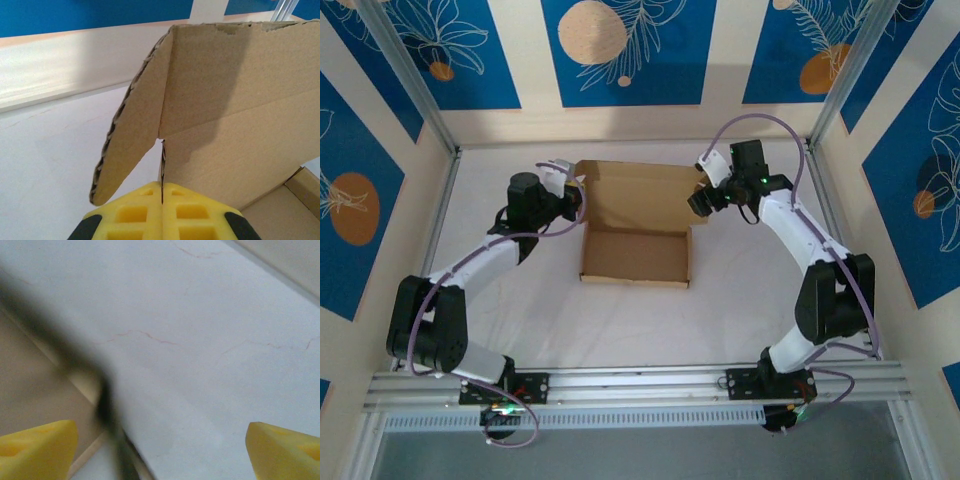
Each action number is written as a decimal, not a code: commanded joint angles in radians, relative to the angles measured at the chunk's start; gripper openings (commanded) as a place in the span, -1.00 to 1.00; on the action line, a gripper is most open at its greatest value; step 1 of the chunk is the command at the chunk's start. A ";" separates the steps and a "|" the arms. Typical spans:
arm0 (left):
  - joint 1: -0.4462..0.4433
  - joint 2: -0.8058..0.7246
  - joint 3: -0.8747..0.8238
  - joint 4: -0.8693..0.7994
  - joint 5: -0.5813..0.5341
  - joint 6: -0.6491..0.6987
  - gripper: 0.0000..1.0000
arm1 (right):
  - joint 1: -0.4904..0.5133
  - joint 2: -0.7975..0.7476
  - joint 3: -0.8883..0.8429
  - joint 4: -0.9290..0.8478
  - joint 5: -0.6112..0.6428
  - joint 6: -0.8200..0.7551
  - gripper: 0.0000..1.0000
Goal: Fold the paper box
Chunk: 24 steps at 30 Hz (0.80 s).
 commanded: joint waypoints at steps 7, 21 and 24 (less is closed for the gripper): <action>-0.008 -0.031 0.007 0.030 0.004 0.016 -1.00 | -0.001 0.081 0.115 -0.073 -0.112 0.009 0.61; -0.008 -0.038 0.001 0.040 -0.001 0.008 -1.00 | 0.013 0.052 0.014 -0.066 -0.075 0.083 0.28; -0.008 -0.035 -0.001 0.042 -0.001 0.004 -1.00 | 0.020 0.035 0.010 -0.056 -0.089 0.105 -0.04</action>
